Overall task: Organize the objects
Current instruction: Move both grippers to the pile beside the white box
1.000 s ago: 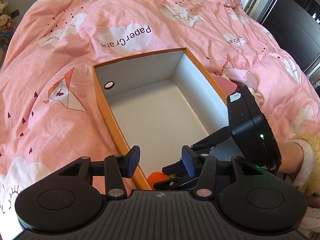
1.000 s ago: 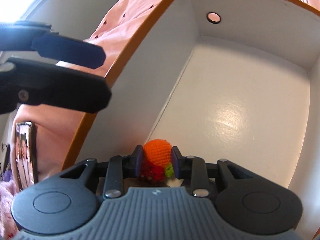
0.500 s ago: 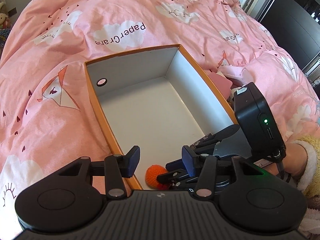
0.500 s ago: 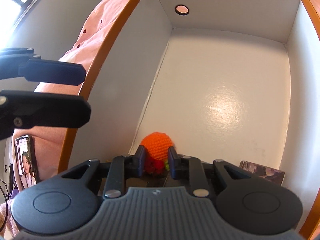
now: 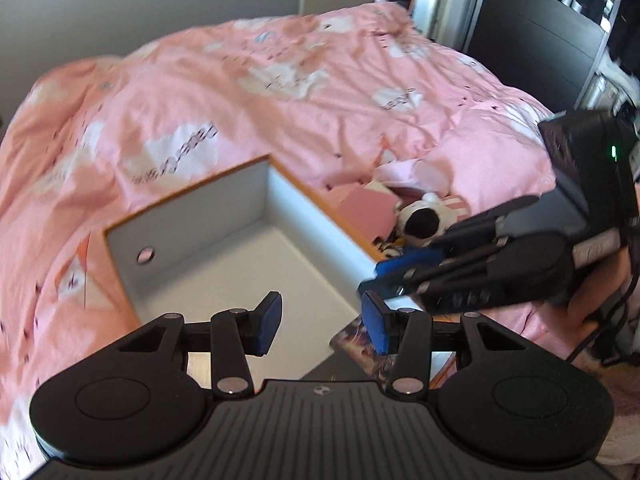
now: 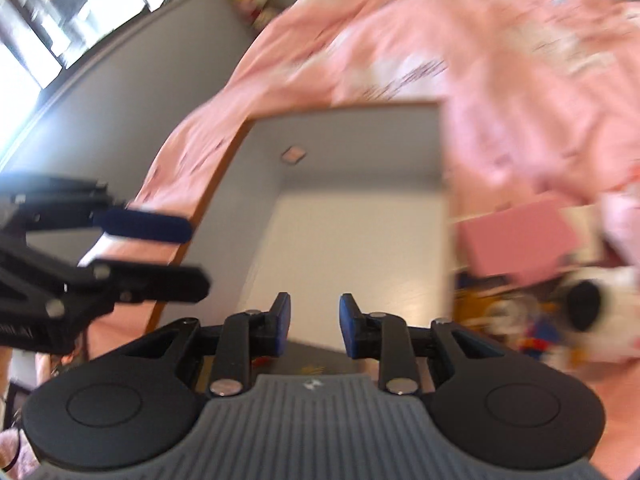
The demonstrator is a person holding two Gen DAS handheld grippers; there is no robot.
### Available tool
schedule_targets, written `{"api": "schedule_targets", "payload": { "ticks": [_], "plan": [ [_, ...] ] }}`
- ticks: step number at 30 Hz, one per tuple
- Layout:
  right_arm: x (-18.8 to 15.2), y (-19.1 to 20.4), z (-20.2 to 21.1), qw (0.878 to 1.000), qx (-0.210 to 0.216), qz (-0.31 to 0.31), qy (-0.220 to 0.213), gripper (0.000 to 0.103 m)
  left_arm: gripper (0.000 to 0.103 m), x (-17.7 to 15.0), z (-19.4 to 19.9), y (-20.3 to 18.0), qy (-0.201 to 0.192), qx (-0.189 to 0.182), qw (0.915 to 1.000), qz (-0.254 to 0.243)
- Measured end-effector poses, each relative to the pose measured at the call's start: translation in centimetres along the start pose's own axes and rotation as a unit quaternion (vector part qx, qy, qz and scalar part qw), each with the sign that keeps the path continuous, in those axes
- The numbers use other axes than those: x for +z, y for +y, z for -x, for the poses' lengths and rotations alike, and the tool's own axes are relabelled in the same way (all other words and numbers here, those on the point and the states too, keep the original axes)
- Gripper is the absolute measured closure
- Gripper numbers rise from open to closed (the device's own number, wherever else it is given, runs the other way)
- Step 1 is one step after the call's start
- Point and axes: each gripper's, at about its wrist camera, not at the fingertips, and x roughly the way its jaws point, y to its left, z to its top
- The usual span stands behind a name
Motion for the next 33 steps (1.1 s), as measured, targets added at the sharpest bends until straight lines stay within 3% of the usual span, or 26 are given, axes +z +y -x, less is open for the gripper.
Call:
{"api": "schedule_targets", "payload": {
  "ticks": [4,8,13,19,23,26,29,33],
  "plan": [
    [-0.7,-4.0,2.9,0.997,-0.053,-0.041,-0.039,0.074,0.048,1.5,-1.9,-3.0,0.001,-0.005,0.9988,-0.048],
    [-1.8,-8.2,5.4,0.991,-0.088,-0.086,-0.05,0.074,0.048,2.9,-4.7,-5.6,0.006,-0.008,0.9964,-0.084],
    [-2.4,-11.4,5.4,0.984,-0.123,-0.114,-0.059,0.073,0.048,4.4,-9.2,-7.9,0.023,-0.013,0.9941,-0.105],
    [-3.2,-14.3,4.6,0.979,-0.154,-0.119,-0.057,0.063,0.048,4.9,-13.4,-9.9,0.05,-0.038,0.9884,-0.139],
    [-2.9,-14.6,4.2,0.984,-0.158,-0.059,-0.047,0.052,0.048,4.8,-15.3,-10.7,0.08,-0.044,0.9885,-0.121],
    [-2.3,-14.2,3.4,0.986,-0.164,0.027,-0.023,0.041,0.049,4.9,-16.5,-10.6,0.105,-0.039,0.9915,-0.065],
    [-2.0,-14.2,2.0,0.979,-0.171,0.112,0.009,0.04,0.05,4.9,-16.7,-10.3,0.114,-0.038,0.9924,-0.025],
    [-2.1,-14.6,0.6,0.968,-0.146,0.202,0.027,0.038,0.05,4.8,-16.6,-10.4,0.12,-0.025,0.9924,0.013]
  ]
}}
